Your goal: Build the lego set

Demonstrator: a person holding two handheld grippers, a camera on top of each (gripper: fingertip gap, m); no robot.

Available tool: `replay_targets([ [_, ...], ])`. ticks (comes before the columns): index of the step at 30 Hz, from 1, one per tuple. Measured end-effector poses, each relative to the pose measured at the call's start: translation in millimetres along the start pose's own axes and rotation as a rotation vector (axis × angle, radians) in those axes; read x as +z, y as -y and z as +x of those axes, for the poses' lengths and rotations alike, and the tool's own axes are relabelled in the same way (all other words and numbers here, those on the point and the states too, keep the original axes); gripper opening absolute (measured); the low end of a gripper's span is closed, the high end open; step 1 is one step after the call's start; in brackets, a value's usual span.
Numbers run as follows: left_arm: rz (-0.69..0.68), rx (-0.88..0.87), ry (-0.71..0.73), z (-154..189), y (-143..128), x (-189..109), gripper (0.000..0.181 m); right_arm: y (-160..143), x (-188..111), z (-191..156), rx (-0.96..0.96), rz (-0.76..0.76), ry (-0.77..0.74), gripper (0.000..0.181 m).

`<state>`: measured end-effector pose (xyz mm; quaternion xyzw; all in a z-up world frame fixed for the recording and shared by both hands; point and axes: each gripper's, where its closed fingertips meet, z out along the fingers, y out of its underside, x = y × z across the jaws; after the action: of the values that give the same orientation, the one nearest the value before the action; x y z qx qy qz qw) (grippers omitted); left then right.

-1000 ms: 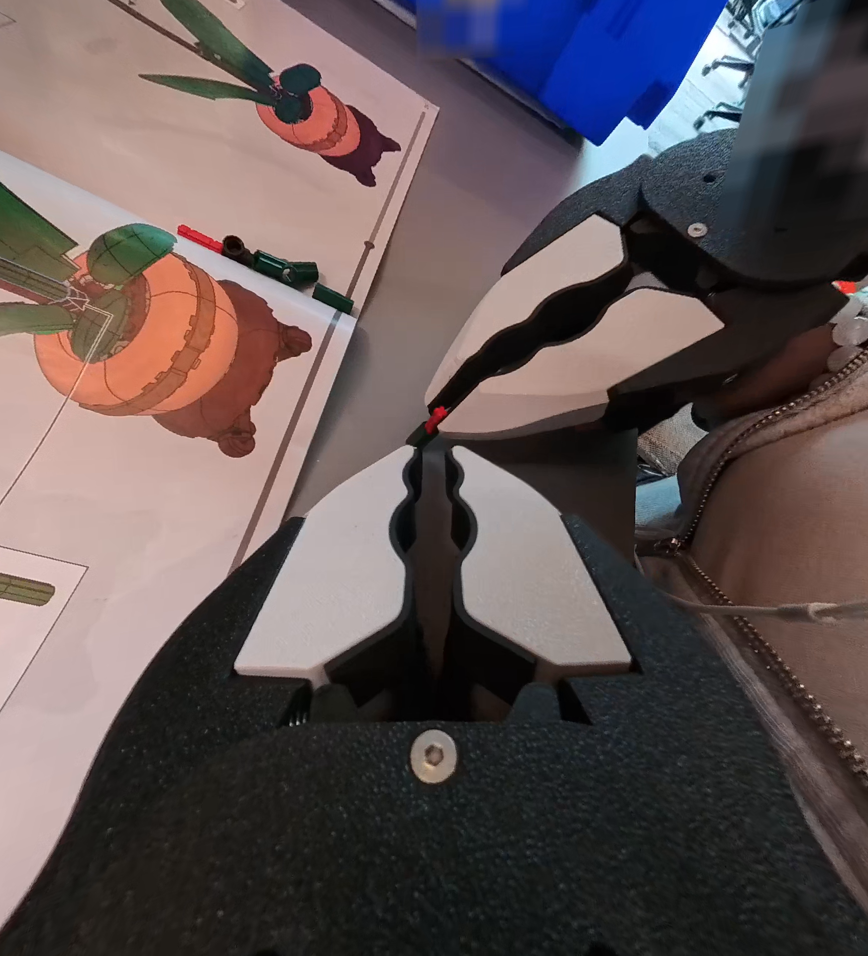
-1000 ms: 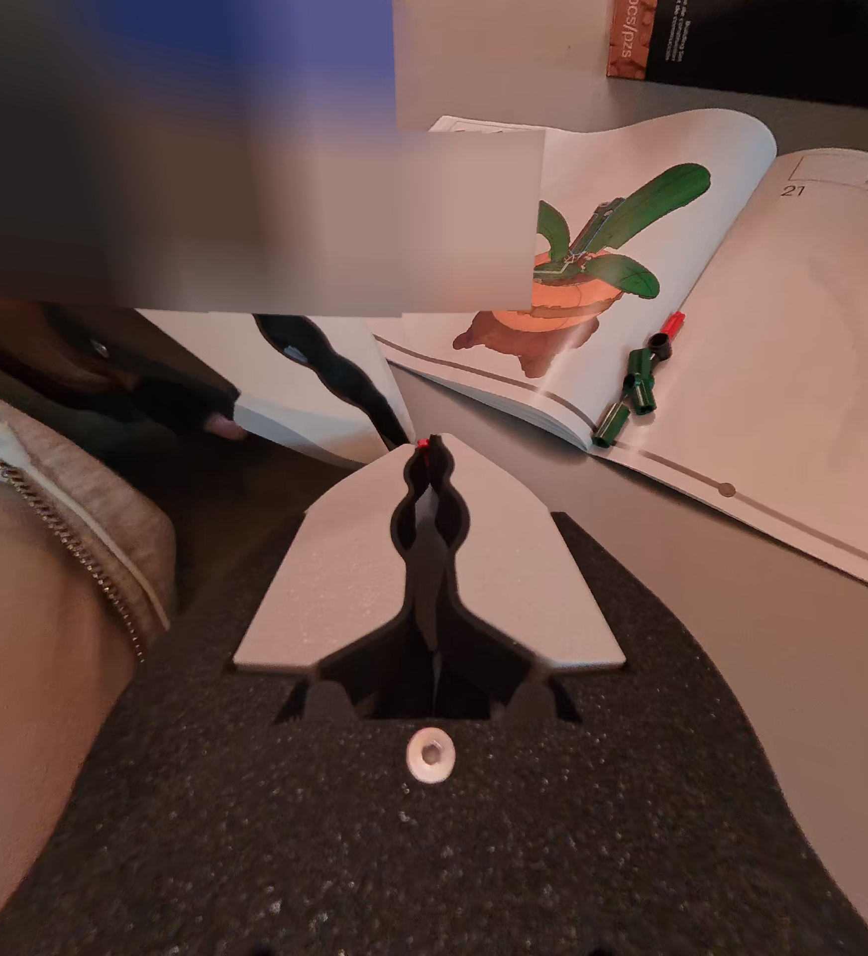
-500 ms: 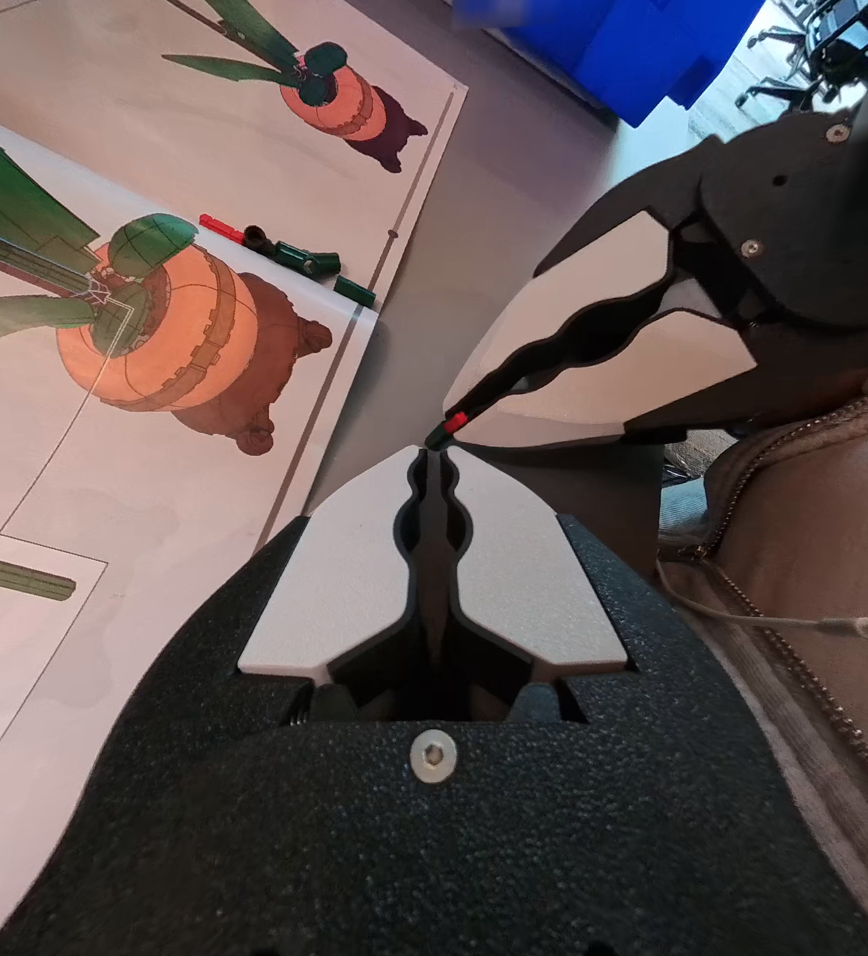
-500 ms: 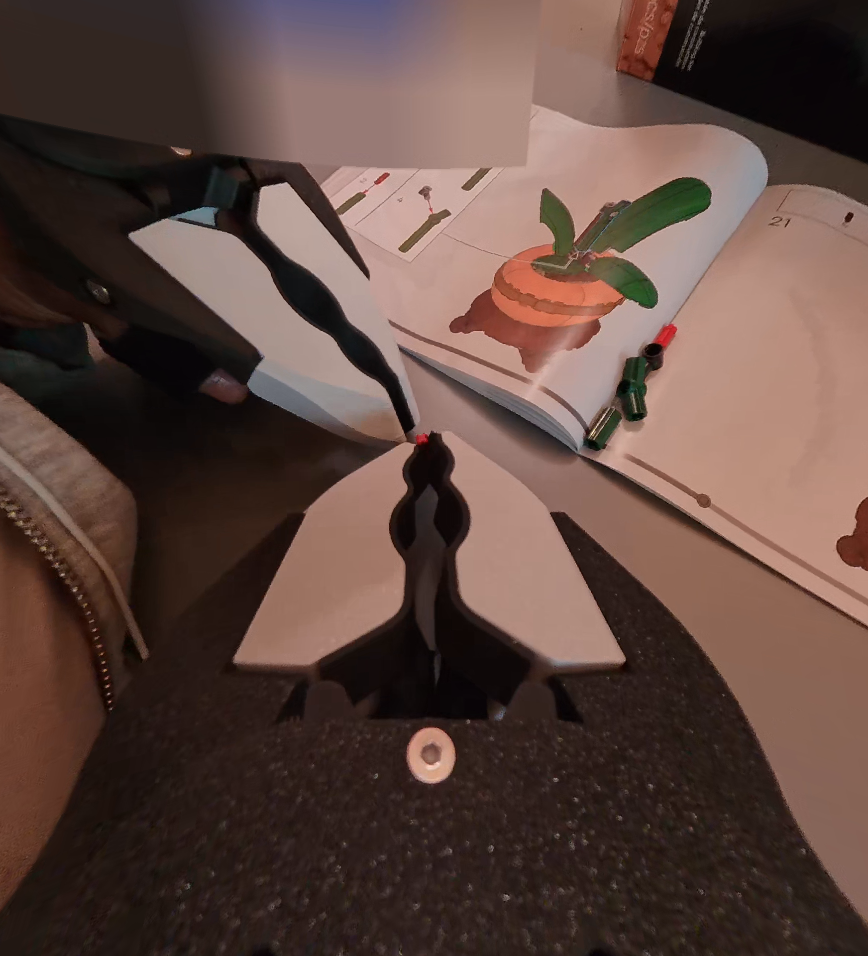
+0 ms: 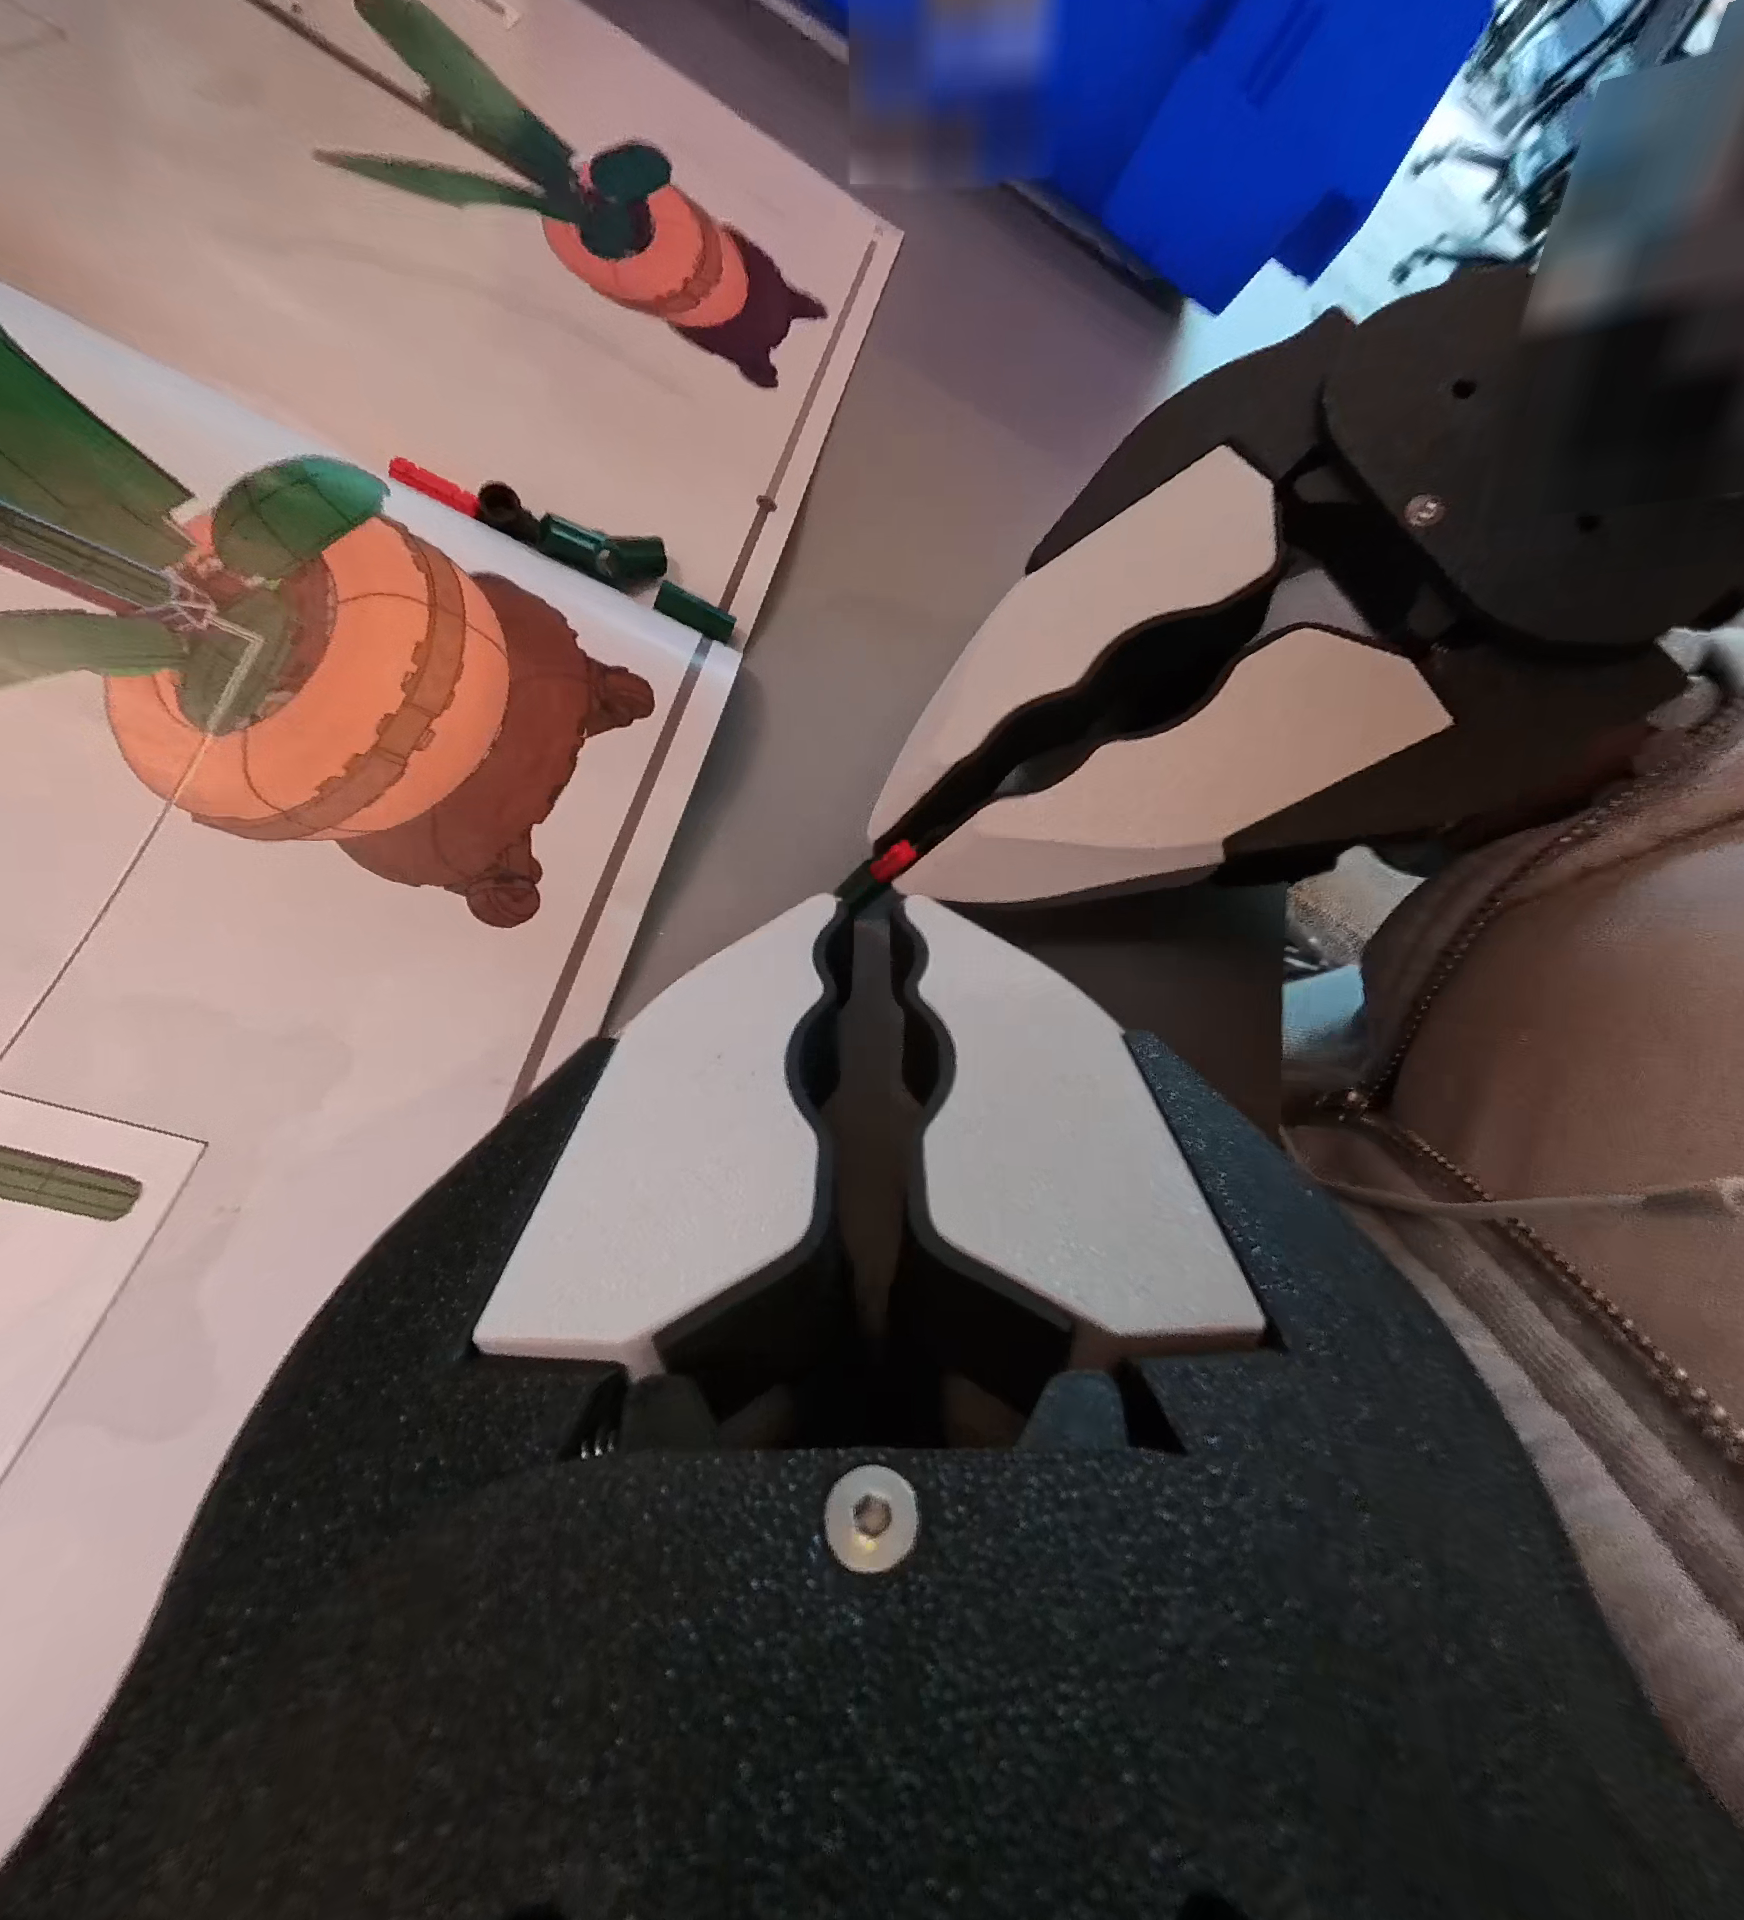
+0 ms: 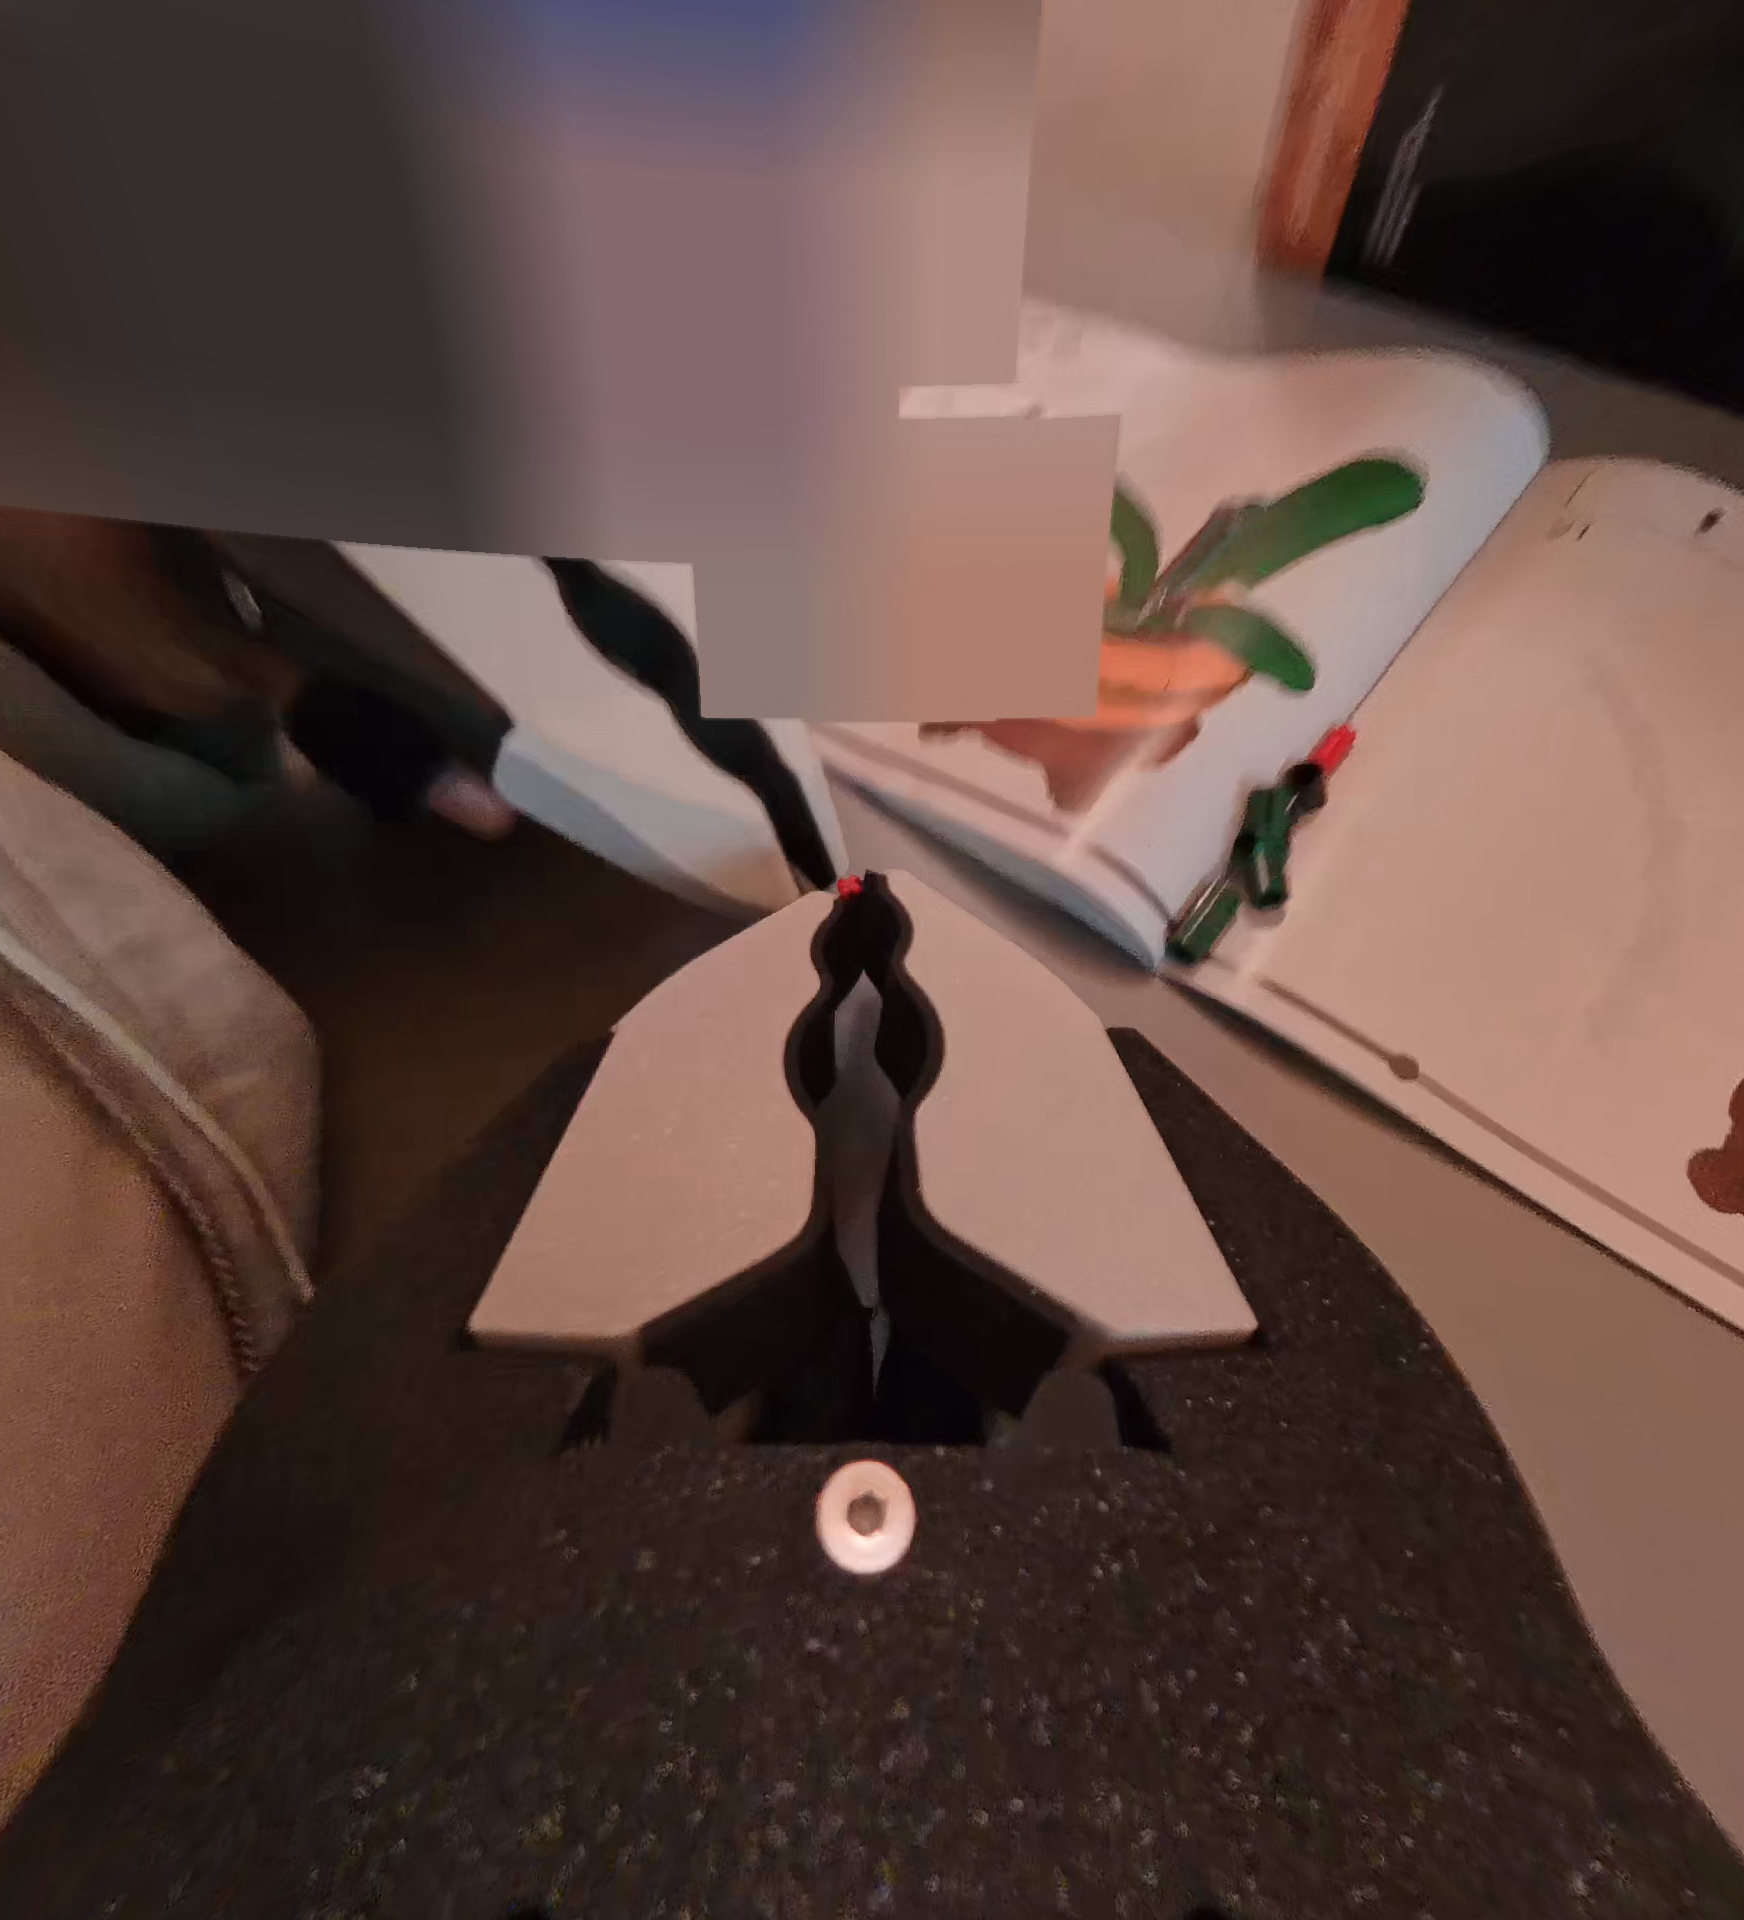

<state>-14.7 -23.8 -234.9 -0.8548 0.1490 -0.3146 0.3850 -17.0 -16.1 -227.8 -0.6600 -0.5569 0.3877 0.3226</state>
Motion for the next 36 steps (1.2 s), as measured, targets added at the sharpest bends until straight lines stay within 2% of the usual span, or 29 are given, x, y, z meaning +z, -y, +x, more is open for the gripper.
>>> replay_targets([
  [3,0.160,0.085,-0.028,6,21,-12,0.010,32,-15,4,0.256,0.174,0.175,0.002],
  [5,0.271,0.202,-0.005,11,35,-20,0.017,42,-22,4,0.337,0.226,0.275,0.002],
  [9,0.315,0.412,0.118,16,44,-17,0.022,50,-27,-9,0.383,0.251,0.430,0.002],
  [13,0.381,0.445,0.145,26,55,-17,0.016,53,-30,-16,0.374,0.276,0.487,0.002],
  [15,0.375,0.446,0.145,29,54,-16,0.007,51,-32,-16,0.363,0.282,0.495,0.002],
  [18,0.349,0.455,0.149,32,49,-12,0.006,44,-36,-17,0.320,0.244,0.512,0.003],
  [19,0.340,0.453,0.143,34,48,-9,0.006,41,-38,-17,0.297,0.223,0.518,0.007],
  [20,0.325,0.459,0.141,35,45,-7,0.006,39,-40,-15,0.270,0.211,0.515,0.020],
  [24,0.243,0.498,0.166,34,33,2,0.006,27,-43,-9,0.073,0.128,0.445,0.013],
  [27,0.218,0.520,0.177,34,30,5,0.006,18,-40,-12,0.004,0.059,0.452,0.011],
  [34,0.175,0.555,0.182,34,25,10,0.006,14,-39,-13,-0.022,0.069,0.475,0.003],
  [36,0.166,0.552,0.165,35,24,10,0.009,18,-43,-14,0.059,0.112,0.526,0.002],
])
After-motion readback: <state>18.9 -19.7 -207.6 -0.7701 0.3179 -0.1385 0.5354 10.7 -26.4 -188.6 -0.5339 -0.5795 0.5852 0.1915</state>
